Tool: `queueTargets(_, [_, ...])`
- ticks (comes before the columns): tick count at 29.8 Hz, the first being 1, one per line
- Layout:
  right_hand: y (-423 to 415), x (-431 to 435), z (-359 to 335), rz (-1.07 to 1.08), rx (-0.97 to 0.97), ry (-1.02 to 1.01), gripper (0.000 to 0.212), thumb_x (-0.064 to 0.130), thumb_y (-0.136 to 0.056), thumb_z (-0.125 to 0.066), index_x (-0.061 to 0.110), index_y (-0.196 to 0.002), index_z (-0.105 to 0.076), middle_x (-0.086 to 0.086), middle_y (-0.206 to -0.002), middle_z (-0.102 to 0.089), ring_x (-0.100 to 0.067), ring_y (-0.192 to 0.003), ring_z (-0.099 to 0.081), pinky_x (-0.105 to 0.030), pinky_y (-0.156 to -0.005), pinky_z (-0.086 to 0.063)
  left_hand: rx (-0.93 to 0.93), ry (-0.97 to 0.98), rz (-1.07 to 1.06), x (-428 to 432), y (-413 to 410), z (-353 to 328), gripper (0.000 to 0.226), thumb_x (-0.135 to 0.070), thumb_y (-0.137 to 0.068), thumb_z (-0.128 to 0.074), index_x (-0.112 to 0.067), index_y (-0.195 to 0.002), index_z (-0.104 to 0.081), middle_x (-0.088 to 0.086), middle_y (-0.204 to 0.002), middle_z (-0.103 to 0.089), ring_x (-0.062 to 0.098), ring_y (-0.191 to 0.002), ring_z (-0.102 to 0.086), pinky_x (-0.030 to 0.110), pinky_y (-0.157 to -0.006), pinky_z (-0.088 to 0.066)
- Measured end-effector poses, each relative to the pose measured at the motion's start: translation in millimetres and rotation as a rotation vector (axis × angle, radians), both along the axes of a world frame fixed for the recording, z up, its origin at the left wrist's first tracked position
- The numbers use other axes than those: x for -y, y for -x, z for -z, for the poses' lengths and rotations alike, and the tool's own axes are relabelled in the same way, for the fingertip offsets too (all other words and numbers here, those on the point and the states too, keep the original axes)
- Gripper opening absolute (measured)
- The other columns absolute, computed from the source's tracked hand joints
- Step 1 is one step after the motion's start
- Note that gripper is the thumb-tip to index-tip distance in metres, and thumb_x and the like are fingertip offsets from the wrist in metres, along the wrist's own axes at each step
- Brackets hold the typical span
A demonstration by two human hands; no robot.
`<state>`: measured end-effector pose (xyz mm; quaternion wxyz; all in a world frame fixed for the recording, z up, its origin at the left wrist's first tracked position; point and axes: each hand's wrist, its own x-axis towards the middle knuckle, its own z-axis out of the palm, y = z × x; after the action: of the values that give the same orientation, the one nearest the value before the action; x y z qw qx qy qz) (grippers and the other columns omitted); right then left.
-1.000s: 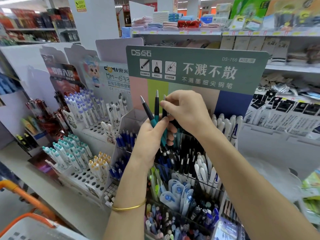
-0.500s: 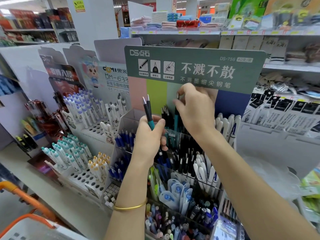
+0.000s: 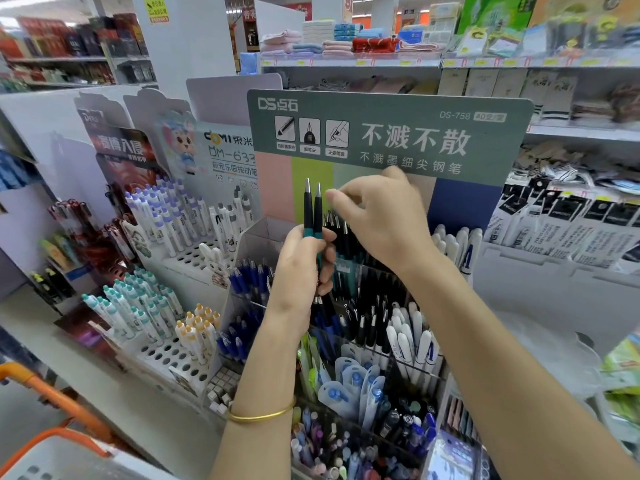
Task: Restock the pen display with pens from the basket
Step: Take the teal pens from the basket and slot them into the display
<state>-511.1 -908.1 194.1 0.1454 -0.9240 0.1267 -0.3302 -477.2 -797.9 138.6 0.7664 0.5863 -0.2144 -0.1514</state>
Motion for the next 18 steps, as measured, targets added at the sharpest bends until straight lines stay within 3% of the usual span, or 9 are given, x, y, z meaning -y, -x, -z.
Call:
queueTargets(3, [-0.3, -3.7, 0.2, -0.122, -0.054, -0.08, 0.032, 0.037, -0.093, -0.056, 0.014, -0.08, -0.072, 0.004, -0.075, -0.069, -0.02, -0.091, -0.045, -0.039, -0.084, -0.043, 0.042, -0.025, 0.012, 0.5, 1.7, -1.1, 0.019, -0.003, -0.094, -0.034, -0.01, -0.092, -0.052, 0.0, -0.067, -0.048, 0.012, -0.051, -0.035, 0.025, -0.044, -0.028])
queueTargets(5, [-0.7, -4.7, -0.8, -0.188, 0.015, -0.23, 0.026, 0.03, -0.091, -0.06, 0.01, -0.078, -0.071, 0.004, -0.072, -0.068, -0.02, -0.083, -0.057, -0.039, -0.079, -0.049, 0.047, -0.041, -0.019, 0.2, 0.7, -0.3, 0.021, -0.005, -0.096, -0.035, -0.01, -0.092, -0.055, 0.002, -0.07, -0.054, 0.015, -0.056, -0.044, 0.026, -0.047, -0.039])
queueTargets(7, [-2.6, -3.3, -3.6, -0.165, 0.163, -0.358, 0.02, 0.026, -0.091, -0.061, 0.009, -0.084, -0.071, 0.002, -0.078, -0.068, -0.018, -0.079, -0.061, -0.039, -0.077, -0.05, 0.038, -0.06, -0.125, 0.3, -3.5, 2.7, 0.024, -0.007, -0.099, -0.036, -0.015, -0.095, -0.059, 0.003, -0.082, -0.063, 0.017, -0.073, -0.058, 0.032, -0.066, -0.055])
queueTargets(9, [-4.9, 0.6, -3.4, -0.059, 0.297, -0.347, 0.019, 0.027, -0.093, -0.059, 0.011, -0.09, -0.07, 0.001, -0.08, -0.068, -0.021, -0.085, -0.059, -0.04, -0.077, -0.048, 0.082, -0.111, -0.28, -0.6, -9.4, 6.5, 0.025, -0.009, -0.099, -0.039, -0.022, -0.095, -0.06, 0.001, -0.094, -0.063, 0.014, -0.087, -0.06, 0.038, -0.085, -0.053])
queueTargets(10, [-6.0, 2.0, -1.3, -0.011, 0.328, -0.31, 0.018, 0.027, -0.093, -0.059, 0.012, -0.091, -0.069, 0.0, -0.081, -0.067, -0.024, -0.089, -0.057, -0.039, -0.078, -0.047, 0.118, -0.136, -0.343, -1.4, -11.4, 7.8, 0.025, -0.01, -0.099, -0.04, -0.026, -0.094, -0.06, 0.0, -0.096, -0.061, 0.012, -0.087, -0.058, 0.038, -0.088, -0.051])
queueTargets(14, [-12.4, -0.5, 12.1, 0.085, 0.243, -0.103, 0.014, 0.026, -0.091, -0.058, 0.015, -0.099, -0.062, -0.003, -0.087, -0.068, -0.027, -0.098, -0.051, -0.041, -0.082, -0.042, 0.175, -0.112, -0.34, -1.8, -13.6, 9.7, 0.024, -0.01, -0.1, -0.042, -0.028, -0.098, -0.058, -0.006, -0.075, -0.049, 0.004, -0.06, -0.048, 0.029, -0.061, -0.048])
queueTargets(18, [-15.2, -6.0, 14.3, 0.147, -0.05, 0.098, 0.012, 0.026, -0.093, -0.052, 0.016, -0.097, -0.057, -0.005, -0.095, -0.067, -0.029, -0.105, -0.046, -0.037, -0.082, -0.031, 0.144, -0.114, -0.312, 0.1, -12.1, 11.0, 0.019, -0.016, -0.1, -0.045, -0.027, -0.097, -0.059, -0.008, -0.072, -0.045, 0.01, -0.061, -0.041, 0.029, -0.057, -0.035])
